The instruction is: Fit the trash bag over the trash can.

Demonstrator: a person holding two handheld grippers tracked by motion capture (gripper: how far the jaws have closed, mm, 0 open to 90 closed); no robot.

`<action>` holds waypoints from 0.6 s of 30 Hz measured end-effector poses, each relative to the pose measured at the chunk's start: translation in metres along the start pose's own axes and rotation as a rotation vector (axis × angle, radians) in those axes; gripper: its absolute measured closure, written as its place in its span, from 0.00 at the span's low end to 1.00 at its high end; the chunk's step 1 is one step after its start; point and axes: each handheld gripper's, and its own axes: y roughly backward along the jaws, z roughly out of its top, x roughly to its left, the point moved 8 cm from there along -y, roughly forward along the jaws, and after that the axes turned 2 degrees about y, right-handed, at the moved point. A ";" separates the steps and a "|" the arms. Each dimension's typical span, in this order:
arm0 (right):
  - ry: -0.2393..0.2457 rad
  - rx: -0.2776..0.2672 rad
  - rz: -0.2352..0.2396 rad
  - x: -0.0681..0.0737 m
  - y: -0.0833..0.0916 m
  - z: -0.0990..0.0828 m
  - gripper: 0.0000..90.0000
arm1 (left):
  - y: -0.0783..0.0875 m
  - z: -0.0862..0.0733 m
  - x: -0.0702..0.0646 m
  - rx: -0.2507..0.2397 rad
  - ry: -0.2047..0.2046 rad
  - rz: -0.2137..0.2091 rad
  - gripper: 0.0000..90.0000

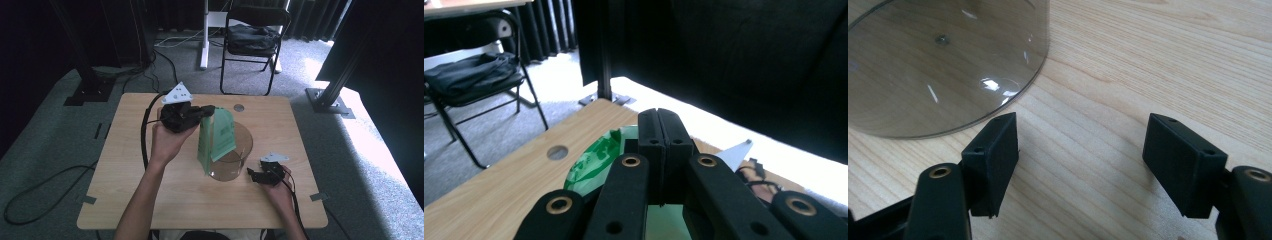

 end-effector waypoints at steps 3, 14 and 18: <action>0.000 0.000 0.000 0.000 0.000 0.000 0.33 | -0.001 -0.008 0.005 0.017 0.001 0.015 1.00; 0.000 0.000 0.000 0.000 0.000 0.000 0.33 | -0.005 -0.027 0.015 0.050 0.019 0.034 1.00; 0.000 0.000 0.000 0.000 0.000 0.000 0.33 | -0.007 -0.033 0.016 0.055 0.027 0.035 1.00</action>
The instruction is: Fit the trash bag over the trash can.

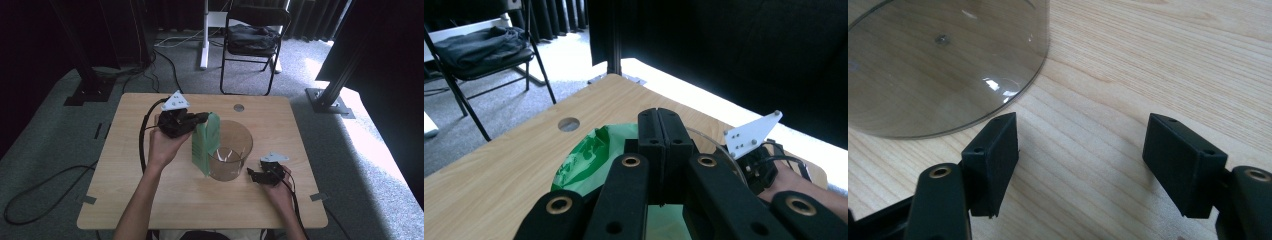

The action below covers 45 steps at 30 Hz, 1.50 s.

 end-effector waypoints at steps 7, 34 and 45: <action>-0.001 0.000 -0.001 0.000 0.000 0.000 0.33 | -0.005 -0.012 0.004 0.020 0.007 0.000 1.00; 0.001 0.000 0.001 0.000 0.000 0.000 0.33 | -0.029 -0.038 0.007 0.082 -0.020 -0.005 1.00; 0.001 0.001 0.000 0.000 0.000 0.000 0.33 | -0.037 -0.058 0.000 0.103 -0.013 -0.028 1.00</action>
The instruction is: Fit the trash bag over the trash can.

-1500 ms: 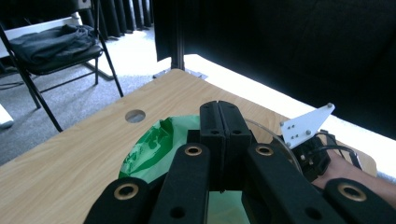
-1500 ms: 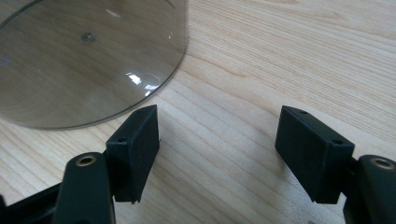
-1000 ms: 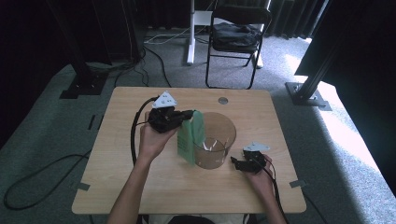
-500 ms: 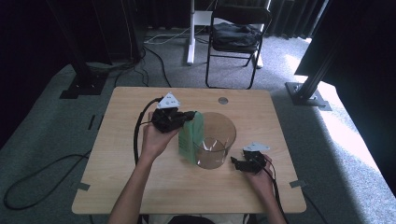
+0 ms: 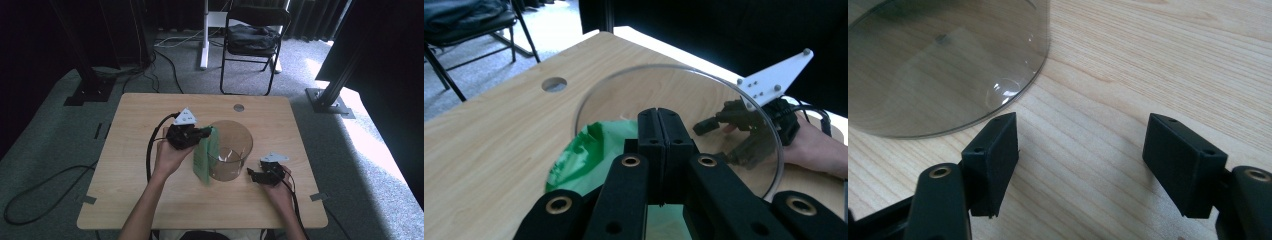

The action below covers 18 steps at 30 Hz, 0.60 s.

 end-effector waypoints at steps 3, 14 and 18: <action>0.000 0.000 0.000 0.000 0.000 0.000 0.33 | -0.002 -0.006 -0.001 0.012 -0.001 0.000 1.00; 0.001 0.000 0.000 0.000 0.000 0.000 0.33 | 0.005 -0.022 -0.001 -0.009 0.005 0.038 0.83; 0.000 0.001 0.000 0.000 0.000 0.000 0.33 | 0.014 -0.026 0.001 -0.028 0.007 0.067 0.79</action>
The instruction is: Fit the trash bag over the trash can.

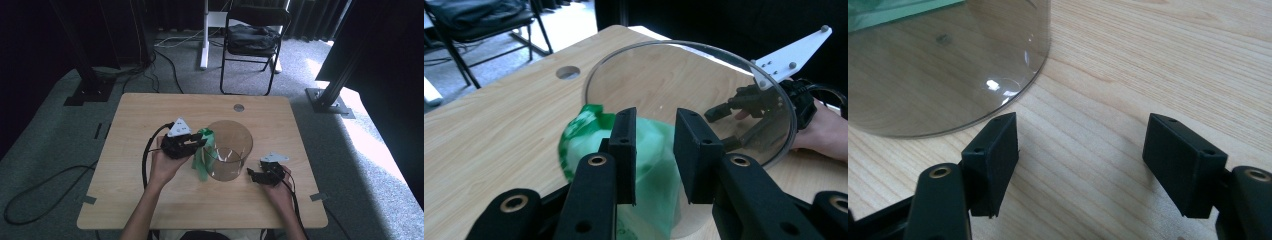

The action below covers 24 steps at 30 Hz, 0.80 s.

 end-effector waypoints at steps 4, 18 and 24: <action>0.001 0.000 0.000 0.000 0.000 0.000 0.33 | 0.006 -0.008 0.000 -0.008 0.000 0.017 0.74; -0.001 -0.001 0.000 0.000 0.000 0.000 0.33 | 0.015 -0.038 0.002 -0.006 0.037 0.034 0.68; 0.000 -0.001 0.000 0.000 0.000 0.000 0.33 | 0.016 -0.056 0.002 0.005 0.063 0.039 0.67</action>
